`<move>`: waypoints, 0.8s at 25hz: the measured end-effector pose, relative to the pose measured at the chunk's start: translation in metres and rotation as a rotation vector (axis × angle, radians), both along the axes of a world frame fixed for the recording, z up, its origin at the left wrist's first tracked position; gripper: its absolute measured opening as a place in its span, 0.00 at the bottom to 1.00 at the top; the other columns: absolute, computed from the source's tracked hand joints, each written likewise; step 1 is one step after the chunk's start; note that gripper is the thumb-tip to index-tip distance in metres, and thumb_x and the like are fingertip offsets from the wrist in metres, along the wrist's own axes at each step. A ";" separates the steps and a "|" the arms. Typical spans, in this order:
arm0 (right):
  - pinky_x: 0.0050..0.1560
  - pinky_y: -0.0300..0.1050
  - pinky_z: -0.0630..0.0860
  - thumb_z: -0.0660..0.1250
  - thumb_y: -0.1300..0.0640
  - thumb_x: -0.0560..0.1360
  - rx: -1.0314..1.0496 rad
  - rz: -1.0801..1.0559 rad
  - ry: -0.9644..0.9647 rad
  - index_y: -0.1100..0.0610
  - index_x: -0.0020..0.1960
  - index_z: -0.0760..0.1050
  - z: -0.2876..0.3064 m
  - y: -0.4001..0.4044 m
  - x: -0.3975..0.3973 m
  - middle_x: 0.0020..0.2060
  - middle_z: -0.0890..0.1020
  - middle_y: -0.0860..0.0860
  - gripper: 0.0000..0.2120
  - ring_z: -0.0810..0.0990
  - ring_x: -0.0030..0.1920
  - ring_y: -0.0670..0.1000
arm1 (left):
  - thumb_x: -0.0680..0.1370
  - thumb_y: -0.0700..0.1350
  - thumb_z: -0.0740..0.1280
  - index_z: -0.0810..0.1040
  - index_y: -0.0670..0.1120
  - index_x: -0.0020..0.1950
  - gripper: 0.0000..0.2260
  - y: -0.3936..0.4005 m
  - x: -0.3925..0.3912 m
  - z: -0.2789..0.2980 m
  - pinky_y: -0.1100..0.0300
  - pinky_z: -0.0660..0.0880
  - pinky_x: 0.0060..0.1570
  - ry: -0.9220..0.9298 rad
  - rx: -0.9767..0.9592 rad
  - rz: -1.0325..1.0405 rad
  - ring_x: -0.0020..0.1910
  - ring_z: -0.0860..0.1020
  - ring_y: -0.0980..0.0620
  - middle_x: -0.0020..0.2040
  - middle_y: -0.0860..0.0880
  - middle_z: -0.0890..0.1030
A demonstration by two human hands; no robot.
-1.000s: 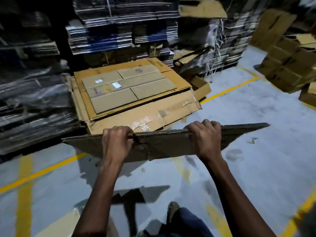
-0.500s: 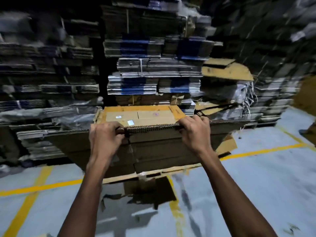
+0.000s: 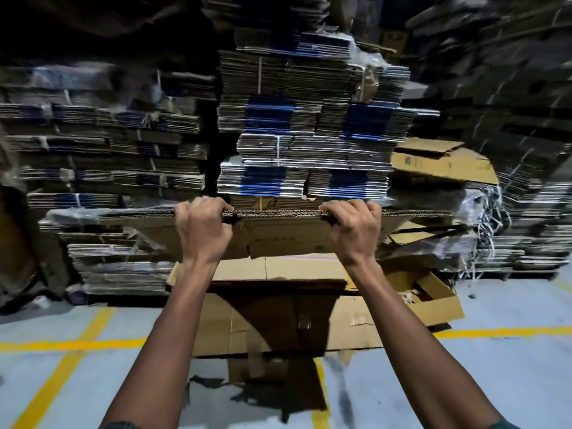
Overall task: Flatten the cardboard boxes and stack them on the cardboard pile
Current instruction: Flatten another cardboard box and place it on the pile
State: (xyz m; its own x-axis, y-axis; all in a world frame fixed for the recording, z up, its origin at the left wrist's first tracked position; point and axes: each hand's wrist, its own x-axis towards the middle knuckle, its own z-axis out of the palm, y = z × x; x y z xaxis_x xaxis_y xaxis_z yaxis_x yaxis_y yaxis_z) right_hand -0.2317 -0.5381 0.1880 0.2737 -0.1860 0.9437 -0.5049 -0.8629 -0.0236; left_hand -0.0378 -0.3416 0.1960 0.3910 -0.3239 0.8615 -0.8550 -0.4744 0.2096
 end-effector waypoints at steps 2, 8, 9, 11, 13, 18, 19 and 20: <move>0.51 0.50 0.67 0.70 0.64 0.73 -0.020 -0.002 -0.025 0.50 0.49 0.85 -0.008 -0.020 0.018 0.45 0.87 0.44 0.12 0.82 0.45 0.51 | 0.62 0.31 0.75 0.83 0.45 0.44 0.14 -0.022 0.019 -0.006 0.55 0.59 0.45 -0.002 -0.009 0.018 0.40 0.80 0.46 0.37 0.48 0.83; 0.51 0.50 0.68 0.69 0.64 0.75 -0.082 -0.023 -0.053 0.50 0.50 0.86 -0.039 -0.087 0.093 0.47 0.87 0.45 0.12 0.82 0.45 0.50 | 0.61 0.30 0.68 0.80 0.46 0.43 0.16 -0.097 0.097 -0.042 0.53 0.61 0.47 -0.015 -0.037 -0.018 0.44 0.79 0.46 0.38 0.50 0.81; 0.51 0.50 0.68 0.69 0.64 0.76 -0.082 -0.029 -0.050 0.50 0.50 0.86 -0.048 -0.098 0.108 0.48 0.87 0.45 0.11 0.82 0.46 0.50 | 0.61 0.30 0.67 0.79 0.46 0.43 0.16 -0.110 0.112 -0.051 0.53 0.61 0.48 -0.002 -0.032 -0.023 0.45 0.79 0.46 0.39 0.49 0.80; 0.53 0.51 0.69 0.68 0.65 0.77 -0.065 -0.053 -0.042 0.50 0.52 0.85 -0.075 -0.119 0.135 0.51 0.87 0.46 0.12 0.82 0.51 0.52 | 0.61 0.30 0.66 0.78 0.46 0.43 0.15 -0.133 0.142 -0.075 0.53 0.62 0.48 0.031 0.012 -0.038 0.47 0.79 0.46 0.40 0.50 0.80; 0.56 0.53 0.69 0.67 0.67 0.76 0.000 -0.079 0.033 0.51 0.55 0.84 -0.112 -0.138 0.156 0.56 0.85 0.47 0.15 0.80 0.60 0.57 | 0.62 0.30 0.66 0.77 0.48 0.42 0.16 -0.153 0.170 -0.110 0.52 0.63 0.46 0.070 0.113 -0.070 0.45 0.77 0.46 0.39 0.51 0.78; 0.65 0.62 0.68 0.67 0.68 0.73 0.477 -0.069 0.498 0.53 0.60 0.83 -0.225 -0.155 0.179 0.64 0.81 0.53 0.19 0.70 0.72 0.63 | 0.62 0.32 0.74 0.78 0.49 0.43 0.17 -0.179 0.209 -0.211 0.52 0.66 0.47 0.335 0.508 -0.143 0.49 0.79 0.45 0.43 0.50 0.82; 0.66 0.64 0.68 0.69 0.68 0.72 0.570 -0.067 0.541 0.53 0.60 0.83 -0.246 -0.157 0.179 0.63 0.82 0.54 0.19 0.70 0.72 0.64 | 0.62 0.32 0.74 0.79 0.49 0.44 0.17 -0.182 0.210 -0.227 0.52 0.66 0.47 0.388 0.568 -0.136 0.49 0.79 0.46 0.44 0.50 0.83; 0.65 0.64 0.68 0.71 0.69 0.71 0.651 -0.060 0.572 0.53 0.60 0.83 -0.263 -0.160 0.178 0.62 0.82 0.54 0.20 0.71 0.71 0.64 | 0.63 0.31 0.74 0.80 0.49 0.44 0.16 -0.183 0.209 -0.241 0.52 0.66 0.47 0.432 0.606 -0.129 0.49 0.79 0.46 0.45 0.50 0.83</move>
